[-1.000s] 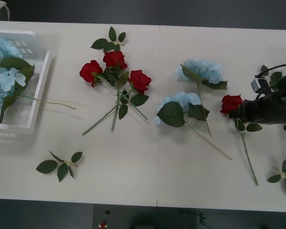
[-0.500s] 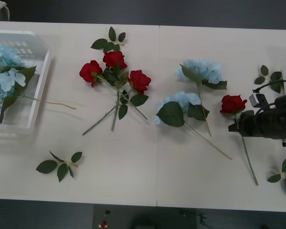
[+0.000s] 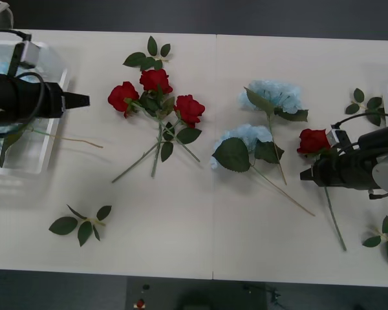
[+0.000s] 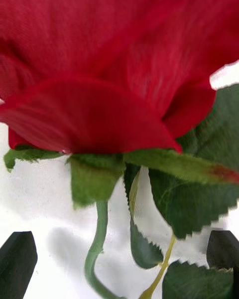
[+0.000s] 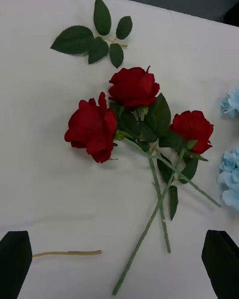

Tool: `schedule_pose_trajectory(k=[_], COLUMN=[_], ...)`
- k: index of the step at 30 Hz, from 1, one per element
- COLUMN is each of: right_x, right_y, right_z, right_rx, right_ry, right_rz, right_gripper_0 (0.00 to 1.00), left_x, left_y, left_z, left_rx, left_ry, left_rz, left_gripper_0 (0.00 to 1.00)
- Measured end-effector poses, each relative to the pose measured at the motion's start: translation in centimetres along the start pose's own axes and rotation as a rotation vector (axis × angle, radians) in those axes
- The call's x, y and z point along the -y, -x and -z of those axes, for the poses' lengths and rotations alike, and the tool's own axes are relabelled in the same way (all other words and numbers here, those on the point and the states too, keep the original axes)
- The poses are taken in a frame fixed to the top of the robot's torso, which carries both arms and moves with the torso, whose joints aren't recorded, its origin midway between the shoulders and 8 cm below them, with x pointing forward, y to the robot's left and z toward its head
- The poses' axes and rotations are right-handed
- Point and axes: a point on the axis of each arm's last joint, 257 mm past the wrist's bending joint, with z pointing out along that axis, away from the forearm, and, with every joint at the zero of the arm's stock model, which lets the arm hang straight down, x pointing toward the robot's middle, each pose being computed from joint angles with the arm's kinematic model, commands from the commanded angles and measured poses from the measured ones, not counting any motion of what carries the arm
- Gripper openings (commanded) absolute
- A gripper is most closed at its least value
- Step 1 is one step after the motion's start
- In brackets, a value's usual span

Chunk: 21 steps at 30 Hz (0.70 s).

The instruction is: Put the red flowers into the right box and the blue flowers into the left box

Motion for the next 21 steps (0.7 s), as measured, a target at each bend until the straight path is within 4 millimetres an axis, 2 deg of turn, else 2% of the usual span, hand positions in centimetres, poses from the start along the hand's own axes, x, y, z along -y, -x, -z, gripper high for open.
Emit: schedule_pose_trajectory(k=[1, 2, 6, 12, 18, 21], right_x=[0.1, 0.2, 0.6, 0.8, 0.7, 0.7], right_y=[0.0, 0.1, 0.2, 0.3, 0.3, 0.4], right_z=[0.0, 0.0, 0.0, 0.0, 0.0, 0.0], right_rx=[0.002, 0.003, 0.006, 0.007, 0.008, 0.014], right_ry=[-0.003, -0.006, -0.014, -0.016, -0.015, -0.012], right_rz=[0.004, 0.007, 0.005, 0.004, 0.004, 0.004], right_gripper_0=[0.08, 0.00, 0.00, 0.00, 0.00, 0.00], left_x=[0.6, 0.9, 2.1, 4.5, 5.5, 5.0], left_y=[-0.8, -1.6, -3.8, -5.0, -3.2, -1.8], left_z=[-1.1, -2.2, -5.9, -9.9, -11.1, -11.1], left_rx=[-0.010, -0.022, -0.041, -0.039, -0.002, 0.046], left_ry=[-0.003, 0.007, 0.053, 0.133, 0.214, 0.271], left_rz=[0.037, 0.064, 0.092, 0.251, 0.281, 0.315], left_gripper_0=[1.00, 1.00, 1.00, 1.00, 1.00, 1.00])
